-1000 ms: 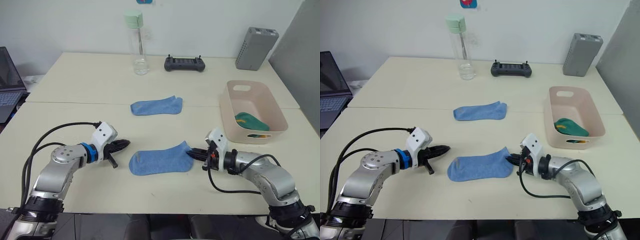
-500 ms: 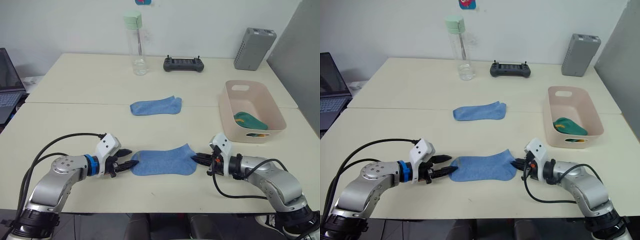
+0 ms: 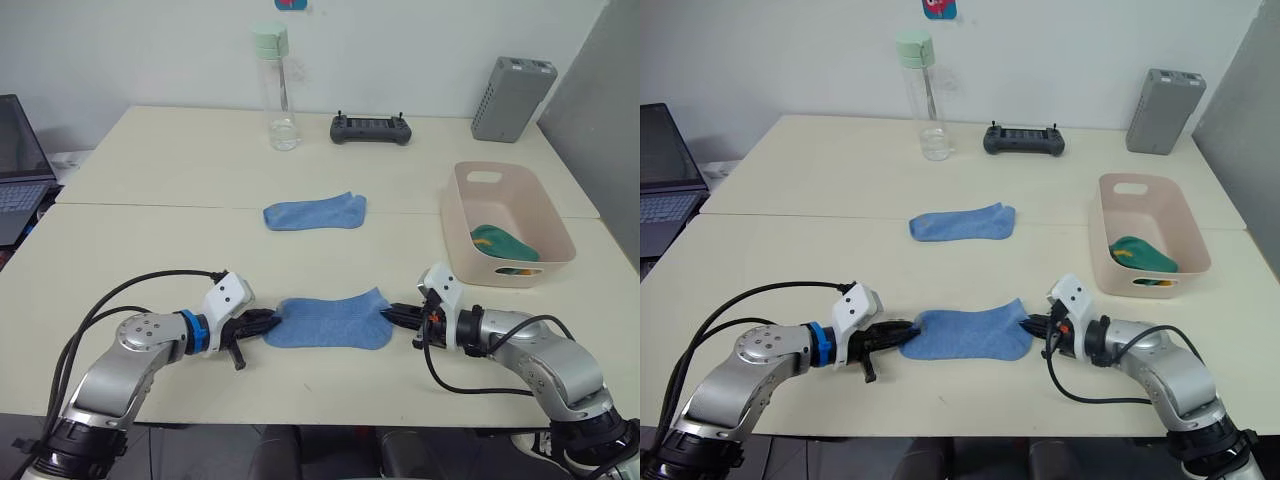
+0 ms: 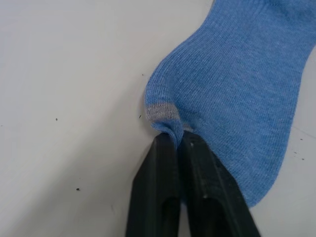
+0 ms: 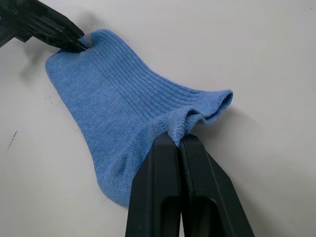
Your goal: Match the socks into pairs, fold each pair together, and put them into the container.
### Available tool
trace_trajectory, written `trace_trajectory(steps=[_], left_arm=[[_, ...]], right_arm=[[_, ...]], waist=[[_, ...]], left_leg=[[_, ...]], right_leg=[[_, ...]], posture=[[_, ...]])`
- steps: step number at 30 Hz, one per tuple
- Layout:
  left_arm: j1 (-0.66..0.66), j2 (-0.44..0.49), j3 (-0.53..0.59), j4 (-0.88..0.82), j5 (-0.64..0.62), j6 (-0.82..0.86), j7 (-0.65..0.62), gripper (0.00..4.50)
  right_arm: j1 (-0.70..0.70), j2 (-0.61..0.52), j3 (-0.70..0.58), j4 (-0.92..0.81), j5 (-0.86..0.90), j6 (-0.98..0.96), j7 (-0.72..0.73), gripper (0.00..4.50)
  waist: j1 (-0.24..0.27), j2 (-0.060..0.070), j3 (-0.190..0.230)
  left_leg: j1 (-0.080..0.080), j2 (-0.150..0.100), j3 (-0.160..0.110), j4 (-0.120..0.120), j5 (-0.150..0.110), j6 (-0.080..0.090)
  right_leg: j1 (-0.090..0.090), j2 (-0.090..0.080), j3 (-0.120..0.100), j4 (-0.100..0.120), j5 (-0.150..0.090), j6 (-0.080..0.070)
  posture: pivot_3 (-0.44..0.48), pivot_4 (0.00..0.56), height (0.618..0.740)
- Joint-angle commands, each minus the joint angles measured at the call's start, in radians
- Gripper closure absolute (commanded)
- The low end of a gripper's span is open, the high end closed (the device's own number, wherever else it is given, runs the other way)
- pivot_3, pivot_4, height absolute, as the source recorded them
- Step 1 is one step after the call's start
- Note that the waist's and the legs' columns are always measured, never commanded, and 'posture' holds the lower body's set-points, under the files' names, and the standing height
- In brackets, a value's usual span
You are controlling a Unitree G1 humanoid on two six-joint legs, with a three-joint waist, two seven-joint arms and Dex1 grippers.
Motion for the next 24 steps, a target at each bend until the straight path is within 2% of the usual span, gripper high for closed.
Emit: trace_trajectory(steps=[1,5,12,20,24], left_arm=[[-0.034,0.026,0.040,0.059,0.025,-0.009,0.021,4.47],[-0.075,0.048,0.041,0.112,0.031,-0.028,0.003,4.47],[-0.096,0.028,0.013,0.145,0.048,-0.042,0.006,4.47],[-0.079,0.009,0.009,0.055,-0.018,0.050,-0.016,4.47],[-0.073,-0.003,-0.003,0.036,-0.011,0.063,-0.006,4.47]], right_arm=[[-0.001,0.019,-0.002,-0.051,0.023,0.000,-0.011,4.50],[0.001,0.038,0.010,-0.055,0.015,0.004,-0.026,4.50],[-0.003,0.042,0.020,-0.037,-0.006,0.003,-0.053,4.50],[-0.022,0.003,-0.006,0.000,-0.010,0.000,-0.046,4.50],[-0.048,-0.032,-0.017,0.036,0.000,-0.001,-0.015,4.50]], waist=[[-0.001,0.000,0.000],[-0.002,0.000,0.000],[-0.002,0.000,0.000],[-0.002,0.000,0.000],[-0.002,0.000,0.000]], left_leg=[[0.000,0.000,0.000,0.000,0.000,0.000],[0.000,0.000,0.000,0.000,0.000,0.000],[0.000,0.000,0.000,0.000,0.000,0.000],[0.000,0.000,0.000,-0.001,0.000,0.000],[0.000,0.000,0.000,-0.001,0.000,0.000]], right_leg=[[0.000,0.000,0.000,0.000,0.000,0.000],[0.000,0.000,0.000,0.001,0.000,0.000],[-0.001,0.000,0.000,0.000,0.001,0.002],[0.000,0.000,0.000,0.000,0.001,0.002],[0.000,0.000,0.000,0.000,0.001,0.002]], posture=[[0.000,0.150,0.740],[0.000,0.150,0.740],[0.000,0.150,0.740],[0.000,0.150,0.740],[0.000,0.150,0.740]])
